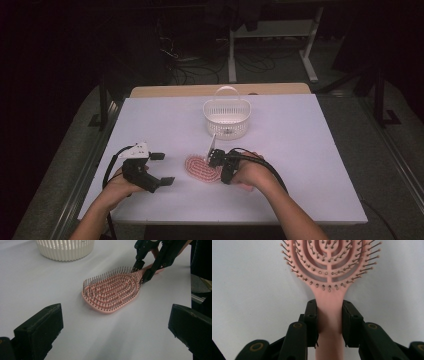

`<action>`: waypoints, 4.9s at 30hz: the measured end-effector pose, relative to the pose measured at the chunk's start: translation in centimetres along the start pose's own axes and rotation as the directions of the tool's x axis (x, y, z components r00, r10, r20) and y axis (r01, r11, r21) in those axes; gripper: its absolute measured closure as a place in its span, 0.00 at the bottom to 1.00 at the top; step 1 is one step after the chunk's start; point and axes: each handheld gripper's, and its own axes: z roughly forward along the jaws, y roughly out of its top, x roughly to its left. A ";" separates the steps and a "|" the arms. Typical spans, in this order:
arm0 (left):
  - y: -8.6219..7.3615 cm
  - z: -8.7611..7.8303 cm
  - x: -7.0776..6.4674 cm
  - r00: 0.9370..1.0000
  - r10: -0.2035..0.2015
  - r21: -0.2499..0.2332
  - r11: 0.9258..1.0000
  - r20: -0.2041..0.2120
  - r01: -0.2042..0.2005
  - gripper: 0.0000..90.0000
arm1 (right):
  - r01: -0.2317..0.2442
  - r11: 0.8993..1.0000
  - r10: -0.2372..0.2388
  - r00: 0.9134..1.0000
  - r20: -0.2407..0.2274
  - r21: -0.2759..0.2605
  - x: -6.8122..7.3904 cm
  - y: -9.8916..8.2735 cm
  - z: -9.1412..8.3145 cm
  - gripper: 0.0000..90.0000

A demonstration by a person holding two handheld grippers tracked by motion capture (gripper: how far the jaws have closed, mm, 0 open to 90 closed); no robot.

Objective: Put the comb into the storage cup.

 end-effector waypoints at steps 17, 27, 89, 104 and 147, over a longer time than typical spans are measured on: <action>0.0 0.0 0.1 1.000 -0.003 0.001 1.000 0.001 0.003 0.00 | -0.003 1.000 0.003 1.000 0.002 -0.028 0.0 -0.4 -0.1 0.76; 0.0 -0.1 0.0 1.000 -0.003 -0.002 1.000 -0.001 0.003 0.00 | -0.024 0.996 0.021 0.999 -0.036 -0.088 -0.5 -0.9 -0.6 0.76; 0.0 0.0 0.1 1.000 -0.004 0.004 1.000 -0.005 0.004 0.00 | -0.176 0.744 0.109 0.984 -0.143 -0.645 -6.1 -7.1 -8.2 0.76; 0.0 0.1 0.2 1.000 -0.004 0.005 1.000 -0.006 0.004 0.00 | -0.162 0.648 0.144 0.986 -0.090 -0.744 -9.0 -5.7 -10.5 0.76; -0.1 0.0 0.3 1.000 -0.013 -0.002 1.000 -0.001 0.013 0.00 | -0.147 0.589 0.184 0.982 -0.046 -0.795 -16.0 1.4 -8.8 0.76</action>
